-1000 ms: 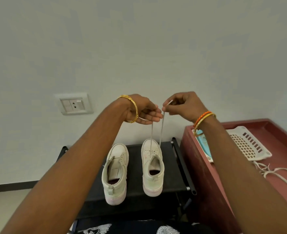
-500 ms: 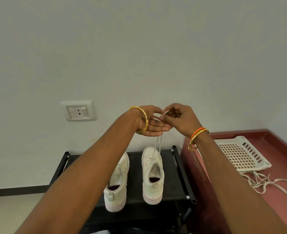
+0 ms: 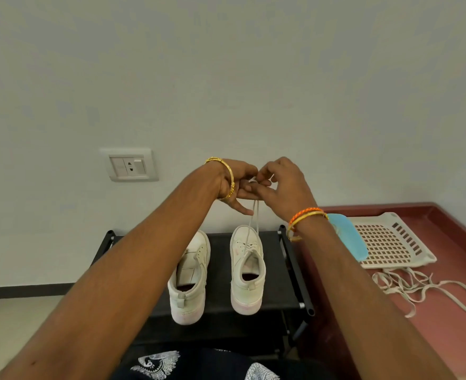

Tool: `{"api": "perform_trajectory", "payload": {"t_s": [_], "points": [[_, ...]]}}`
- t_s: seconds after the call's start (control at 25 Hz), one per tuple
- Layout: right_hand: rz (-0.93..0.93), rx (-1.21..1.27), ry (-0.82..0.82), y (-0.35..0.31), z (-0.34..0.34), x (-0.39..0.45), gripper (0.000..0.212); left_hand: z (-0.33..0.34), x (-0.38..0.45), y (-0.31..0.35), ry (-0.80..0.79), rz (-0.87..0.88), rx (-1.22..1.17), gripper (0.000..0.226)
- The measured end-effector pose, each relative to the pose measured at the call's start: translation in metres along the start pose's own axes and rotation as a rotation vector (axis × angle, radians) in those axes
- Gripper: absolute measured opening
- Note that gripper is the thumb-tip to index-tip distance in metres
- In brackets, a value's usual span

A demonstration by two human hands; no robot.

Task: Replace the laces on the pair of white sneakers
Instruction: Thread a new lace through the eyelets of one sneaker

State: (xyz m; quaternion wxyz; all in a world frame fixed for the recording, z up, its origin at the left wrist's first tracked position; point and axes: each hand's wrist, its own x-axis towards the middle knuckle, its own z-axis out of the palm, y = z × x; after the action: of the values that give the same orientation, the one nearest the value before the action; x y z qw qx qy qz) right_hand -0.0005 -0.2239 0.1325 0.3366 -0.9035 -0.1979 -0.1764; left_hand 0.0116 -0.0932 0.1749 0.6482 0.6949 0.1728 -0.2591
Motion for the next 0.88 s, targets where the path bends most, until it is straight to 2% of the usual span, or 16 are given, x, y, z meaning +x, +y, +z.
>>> {"api": "perform_trajectory", "payload": {"t_s": [0.12,0.28,0.48,0.72,0.88], "points": [[-0.047,-0.038,-0.065,-0.004,-0.008,0.011,0.01,-0.002,-0.005,0.003,-0.027,0.007,0.029,0.025],[0.013,0.142,-0.097,0.003,-0.017,0.017,0.006,-0.008,-0.009,0.001,-0.072,0.002,0.025,0.024],[0.051,0.336,-0.11,0.008,-0.013,0.014,0.007,-0.01,-0.015,-0.009,-0.06,0.068,0.256,0.029],[0.179,0.464,-0.147,0.01,-0.003,0.01,0.008,-0.009,-0.014,-0.017,-0.05,0.169,0.36,0.022],[0.281,0.516,-0.195,0.01,0.002,0.005,0.006,-0.009,-0.008,-0.026,0.192,0.435,0.744,0.016]]}}
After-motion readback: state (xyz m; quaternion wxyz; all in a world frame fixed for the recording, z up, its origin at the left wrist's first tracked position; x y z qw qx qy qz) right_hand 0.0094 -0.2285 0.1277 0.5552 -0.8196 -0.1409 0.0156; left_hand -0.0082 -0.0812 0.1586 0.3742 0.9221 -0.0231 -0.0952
